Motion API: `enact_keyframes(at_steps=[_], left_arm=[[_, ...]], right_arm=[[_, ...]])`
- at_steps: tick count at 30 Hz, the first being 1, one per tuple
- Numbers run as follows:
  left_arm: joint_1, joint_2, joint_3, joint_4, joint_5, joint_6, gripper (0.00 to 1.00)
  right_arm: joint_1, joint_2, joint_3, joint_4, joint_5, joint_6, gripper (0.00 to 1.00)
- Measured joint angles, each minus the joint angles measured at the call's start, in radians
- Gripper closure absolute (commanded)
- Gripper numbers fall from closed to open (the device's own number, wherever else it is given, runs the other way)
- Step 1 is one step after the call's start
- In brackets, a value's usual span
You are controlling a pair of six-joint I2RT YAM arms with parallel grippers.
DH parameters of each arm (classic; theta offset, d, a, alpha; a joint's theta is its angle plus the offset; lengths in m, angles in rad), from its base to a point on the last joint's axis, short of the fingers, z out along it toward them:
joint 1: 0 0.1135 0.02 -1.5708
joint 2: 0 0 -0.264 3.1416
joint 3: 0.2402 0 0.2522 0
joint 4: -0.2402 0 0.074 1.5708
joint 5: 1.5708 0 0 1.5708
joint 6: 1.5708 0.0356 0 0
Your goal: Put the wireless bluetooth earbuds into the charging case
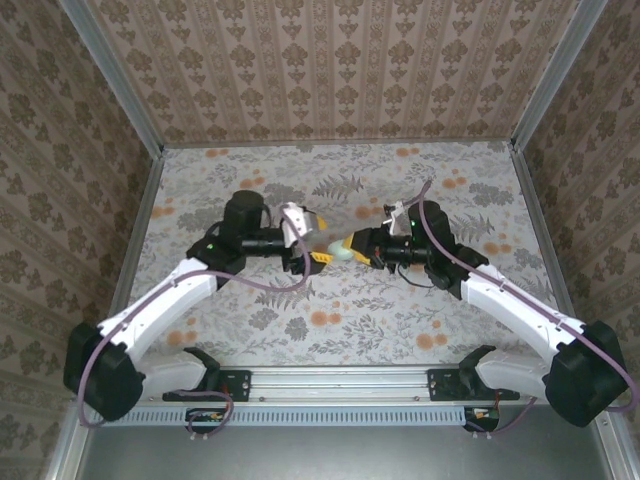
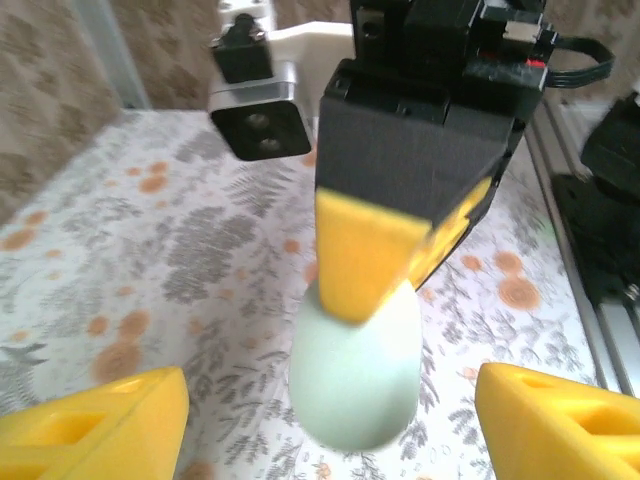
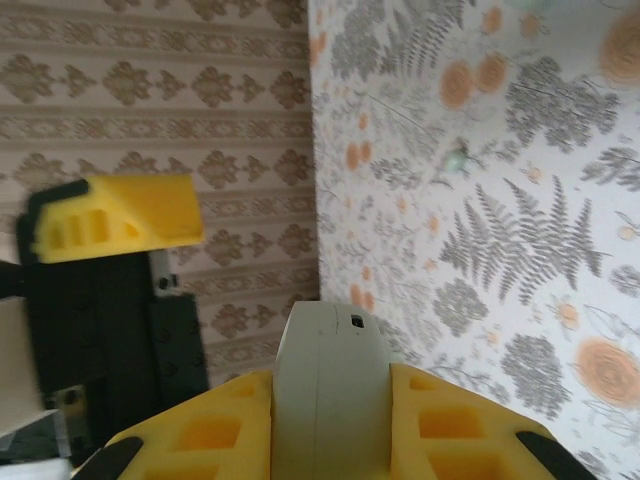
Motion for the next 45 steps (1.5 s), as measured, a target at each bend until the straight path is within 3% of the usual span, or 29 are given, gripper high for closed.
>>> enact_keyframes(at_steps=[9, 18, 24, 29, 31, 36, 45], left_arm=[[0.066, -0.078, -0.14, 0.307, 0.074, -0.278, 0.22], [0.066, -0.018, -0.146, 0.588, 0.112, -0.49, 0.33], [0.066, 0.006, -0.146, 0.648, 0.136, -0.541, 0.42], [0.066, 0.006, -0.146, 0.666, 0.151, -0.557, 0.57], [0.068, 0.006, -0.146, 0.673, 0.154, -0.563, 0.58], [0.072, 0.003, -0.146, 0.684, 0.157, -0.571, 0.5], [0.091, 0.002, -0.148, 0.74, 0.181, -0.617, 0.55]], right_arm=[[-0.003, 0.048, 0.118, 0.156, -0.076, 0.124, 0.83], [0.027, 0.064, 0.121, 0.263, -0.095, 0.217, 0.83], [0.034, 0.07, 0.121, 0.318, -0.095, 0.264, 0.83], [0.034, 0.072, 0.121, 0.349, -0.095, 0.294, 0.83], [0.034, 0.073, 0.121, 0.358, -0.096, 0.303, 0.83], [0.034, 0.077, 0.121, 0.371, -0.098, 0.312, 0.83], [0.034, 0.077, 0.12, 0.377, -0.1, 0.328, 0.83]])
